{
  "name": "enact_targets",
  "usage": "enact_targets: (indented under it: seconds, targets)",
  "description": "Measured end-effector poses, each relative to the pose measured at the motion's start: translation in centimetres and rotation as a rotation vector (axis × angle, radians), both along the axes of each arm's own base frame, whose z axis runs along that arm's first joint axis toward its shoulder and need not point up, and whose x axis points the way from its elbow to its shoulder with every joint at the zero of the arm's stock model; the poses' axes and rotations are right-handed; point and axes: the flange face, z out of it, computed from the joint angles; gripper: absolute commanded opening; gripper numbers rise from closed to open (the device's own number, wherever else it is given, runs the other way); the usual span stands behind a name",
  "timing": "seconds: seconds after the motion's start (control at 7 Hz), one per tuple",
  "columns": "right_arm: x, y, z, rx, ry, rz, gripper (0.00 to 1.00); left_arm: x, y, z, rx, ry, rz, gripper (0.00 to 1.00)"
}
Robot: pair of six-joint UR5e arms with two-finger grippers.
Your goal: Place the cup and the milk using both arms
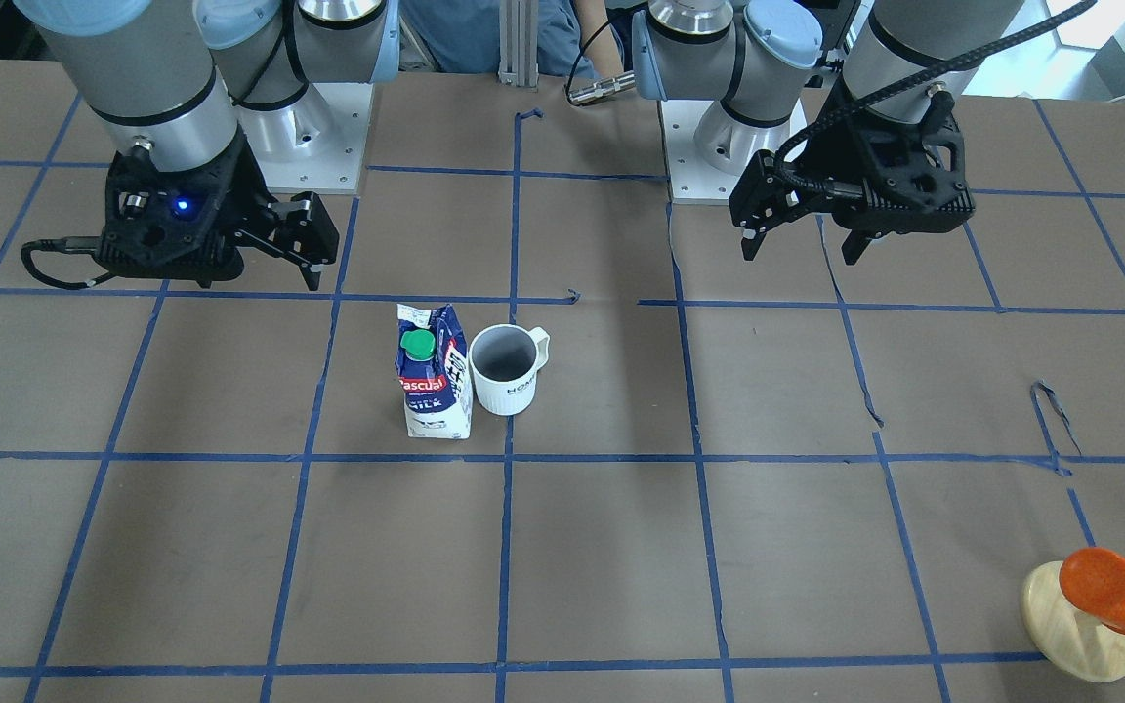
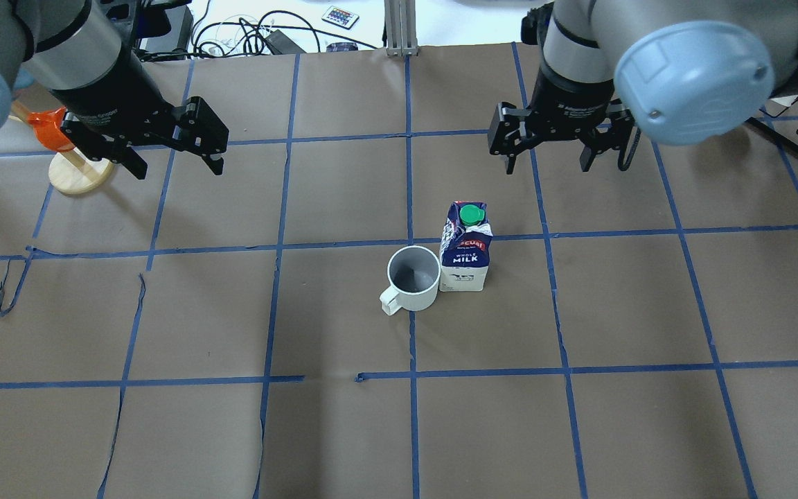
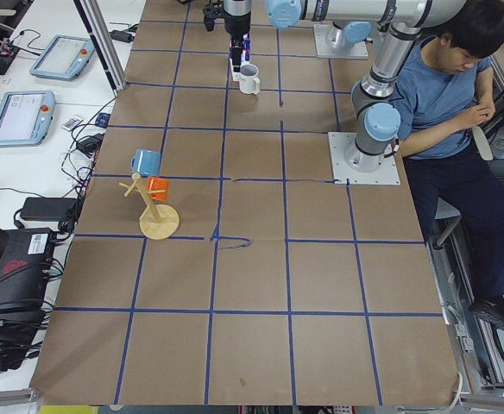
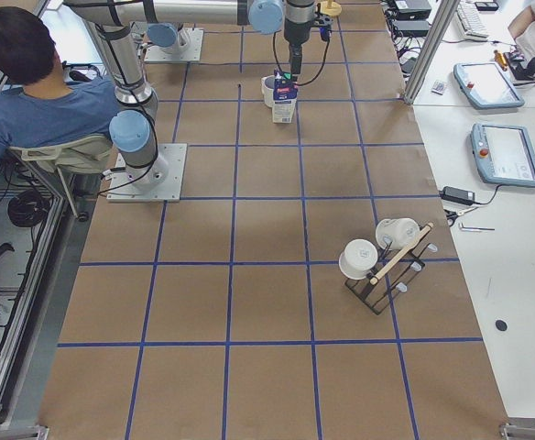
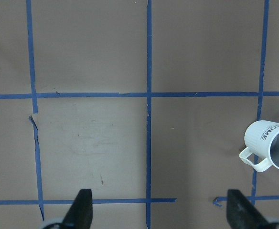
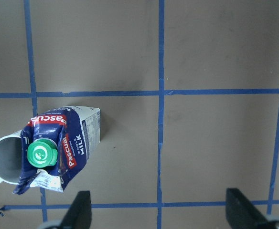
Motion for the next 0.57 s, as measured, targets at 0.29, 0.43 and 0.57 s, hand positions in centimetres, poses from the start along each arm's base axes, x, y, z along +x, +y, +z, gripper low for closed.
enact_targets:
  seconds: [0.29, 0.43, 0.57]
  targets:
    - [-2.7, 1.3, 1.8, 0.001, 0.001, -0.020, 1.00, 0.0, 0.0, 0.0, 0.000, 0.000, 0.000, 1.00]
    - [-3.6, 1.5, 1.9, 0.009, -0.001, -0.009, 1.00, 0.0, 0.0, 0.0, 0.000, 0.000, 0.001, 1.00]
    - [-4.0, 1.6, 1.9, 0.014, -0.003, -0.001, 1.00, 0.0, 0.0, 0.0, 0.000, 0.000, 0.001, 1.00]
